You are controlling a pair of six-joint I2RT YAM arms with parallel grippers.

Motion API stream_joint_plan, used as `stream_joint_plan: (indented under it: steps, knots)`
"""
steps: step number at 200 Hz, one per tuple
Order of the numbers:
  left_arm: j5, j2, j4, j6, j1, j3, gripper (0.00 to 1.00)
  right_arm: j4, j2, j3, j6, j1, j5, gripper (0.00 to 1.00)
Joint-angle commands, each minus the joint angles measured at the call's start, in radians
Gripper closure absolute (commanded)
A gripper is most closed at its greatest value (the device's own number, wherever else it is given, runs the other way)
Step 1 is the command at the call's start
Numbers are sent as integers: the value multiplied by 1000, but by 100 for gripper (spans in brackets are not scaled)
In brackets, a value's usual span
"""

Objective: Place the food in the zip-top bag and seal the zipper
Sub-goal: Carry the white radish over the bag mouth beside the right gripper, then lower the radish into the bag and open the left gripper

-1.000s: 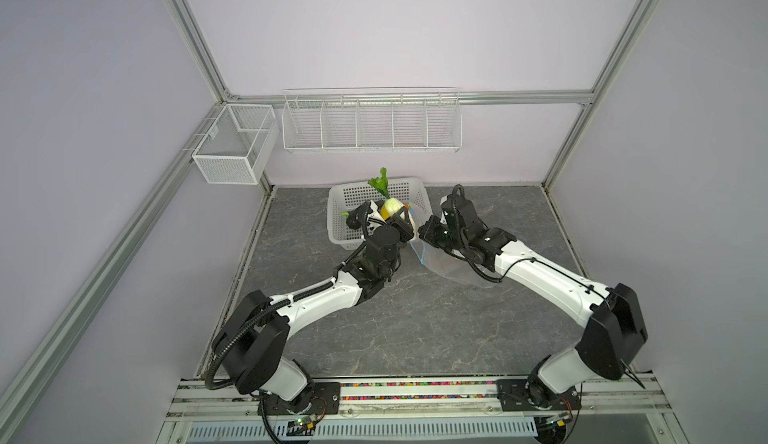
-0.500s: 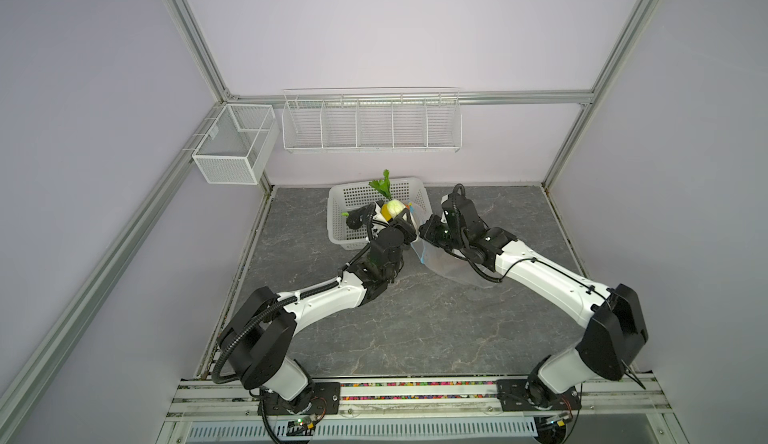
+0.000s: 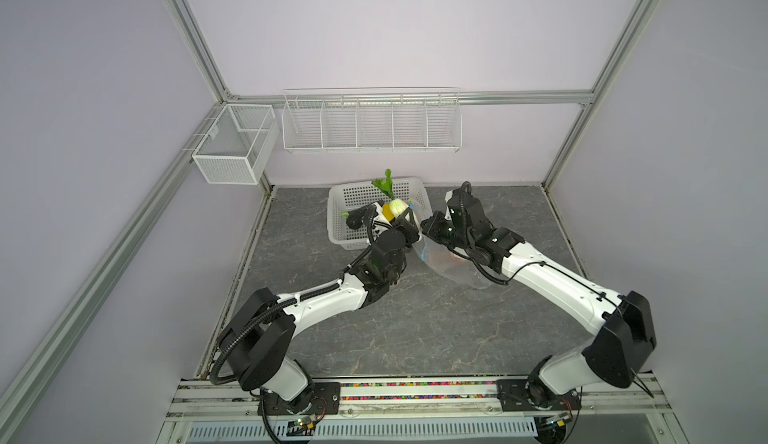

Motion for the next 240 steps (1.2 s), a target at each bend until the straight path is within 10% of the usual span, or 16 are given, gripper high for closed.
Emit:
stream_joint_plan:
  steps: [1,107,240]
  knots:
    - [11,-39,38,-30,-8,-8,77,31,-19,-19,21,6,-10,94]
    - [-35,-15,48,91,-43,-57,73,51,-31,-26,17,-5,-9,94]
    - [-20,20,70,159,-49,-67,43,45,-52,-37,10,-24,-14,94]
